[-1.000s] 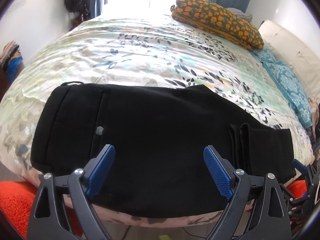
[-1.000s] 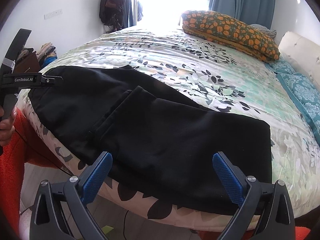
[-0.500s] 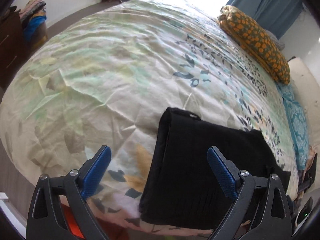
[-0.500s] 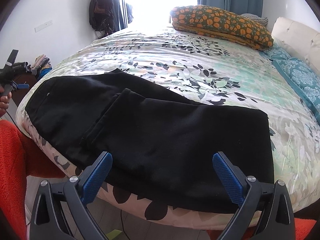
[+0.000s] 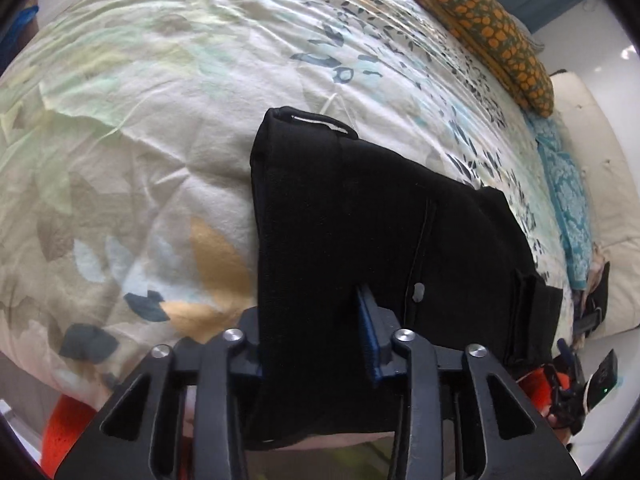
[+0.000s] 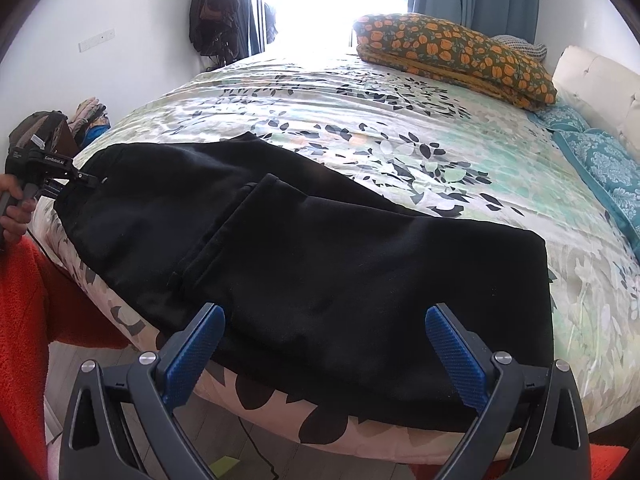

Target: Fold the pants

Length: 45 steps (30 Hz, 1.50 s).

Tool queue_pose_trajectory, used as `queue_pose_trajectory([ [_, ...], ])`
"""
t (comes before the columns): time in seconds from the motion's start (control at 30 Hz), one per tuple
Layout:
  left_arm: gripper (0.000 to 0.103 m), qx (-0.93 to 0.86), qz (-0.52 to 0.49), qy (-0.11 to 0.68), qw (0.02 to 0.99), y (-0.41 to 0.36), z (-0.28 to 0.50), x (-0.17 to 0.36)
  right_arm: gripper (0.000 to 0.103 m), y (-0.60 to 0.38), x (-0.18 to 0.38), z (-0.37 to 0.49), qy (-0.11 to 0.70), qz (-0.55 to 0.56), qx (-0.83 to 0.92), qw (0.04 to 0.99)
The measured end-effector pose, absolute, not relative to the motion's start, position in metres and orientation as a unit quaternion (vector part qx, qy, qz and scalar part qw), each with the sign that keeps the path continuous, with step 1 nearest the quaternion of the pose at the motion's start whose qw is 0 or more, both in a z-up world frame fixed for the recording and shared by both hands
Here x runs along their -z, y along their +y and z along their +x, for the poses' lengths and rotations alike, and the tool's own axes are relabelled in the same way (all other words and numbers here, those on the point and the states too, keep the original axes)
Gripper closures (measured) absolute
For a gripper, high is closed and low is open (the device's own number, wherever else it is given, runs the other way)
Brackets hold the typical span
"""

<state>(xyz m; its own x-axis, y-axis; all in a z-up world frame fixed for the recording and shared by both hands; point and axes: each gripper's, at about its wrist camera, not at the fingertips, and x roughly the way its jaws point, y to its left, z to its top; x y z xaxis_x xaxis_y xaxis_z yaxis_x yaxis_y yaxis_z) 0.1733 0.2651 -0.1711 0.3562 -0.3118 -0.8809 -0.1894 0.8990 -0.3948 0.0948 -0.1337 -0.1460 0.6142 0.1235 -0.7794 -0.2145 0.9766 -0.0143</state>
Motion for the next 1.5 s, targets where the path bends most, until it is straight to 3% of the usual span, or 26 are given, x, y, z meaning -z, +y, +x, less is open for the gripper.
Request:
queue_pose_trajectory([
  [0.1,0.086,0.037,-0.229,0.531,0.815,0.252,0.161,0.139,0.003,-0.141,0.144,0.097,0.428,-0.032,-0.089,0.899],
  [0.33,0.087,0.107,-0.180,0.455,0.866,0.144,0.128,0.051,0.003,-0.168,0.130,0.107,0.430,0.075,-0.089,0.895],
  [0.53,0.086,0.084,-0.078,0.422,0.899,0.051,0.110,0.057,0.003,-0.125,0.106,0.167,0.463,0.356,-0.271,0.765],
  [0.63,0.086,0.083,0.006,0.407,0.910,0.018,0.100,0.060,0.003,-0.069,0.099,0.205,0.499,0.383,-0.356,0.691],
  [0.77,0.085,0.066,0.118,0.375,0.917,-0.017,0.086,0.070,0.000,-0.013,0.096,0.233,0.544,0.324,-0.380,0.675],
  [0.8,0.082,0.069,0.136,0.371,0.916,-0.023,0.083,0.073,0.002,-0.006,0.098,0.236,0.559,0.302,-0.369,0.678],
  [0.83,0.077,0.074,0.153,0.369,0.914,-0.029,0.078,0.075,0.017,-0.003,0.104,0.239,0.578,0.286,-0.356,0.676],
  [0.87,0.075,0.092,0.162,0.365,0.912,-0.034,0.071,0.074,0.050,-0.003,0.111,0.240,0.596,0.269,-0.337,0.677],
  [0.9,0.070,0.123,0.160,0.358,0.912,-0.037,0.062,0.070,0.069,-0.009,0.118,0.242,0.609,0.251,-0.316,0.683],
  [0.93,0.065,0.153,0.153,0.351,0.911,-0.038,0.053,0.063,0.075,-0.020,0.128,0.243,0.614,0.252,-0.301,0.684],
  [1.03,0.048,0.190,0.110,0.335,0.916,-0.028,0.036,0.034,0.078,-0.062,0.149,0.237,0.606,0.306,-0.290,0.675],
  [1.17,0.040,0.187,0.004,0.315,0.930,0.021,0.037,-0.005,0.078,-0.124,0.136,0.228,0.563,0.392,-0.306,0.661],
  [1.37,0.039,0.140,-0.074,0.338,0.928,0.071,0.061,0.007,0.078,-0.229,0.097,0.219,0.544,0.393,-0.300,0.678],
  [1.5,0.040,0.142,-0.088,0.381,0.909,0.061,0.071,0.048,0.078,-0.302,0.113,0.209,0.558,0.395,-0.242,0.688],
])
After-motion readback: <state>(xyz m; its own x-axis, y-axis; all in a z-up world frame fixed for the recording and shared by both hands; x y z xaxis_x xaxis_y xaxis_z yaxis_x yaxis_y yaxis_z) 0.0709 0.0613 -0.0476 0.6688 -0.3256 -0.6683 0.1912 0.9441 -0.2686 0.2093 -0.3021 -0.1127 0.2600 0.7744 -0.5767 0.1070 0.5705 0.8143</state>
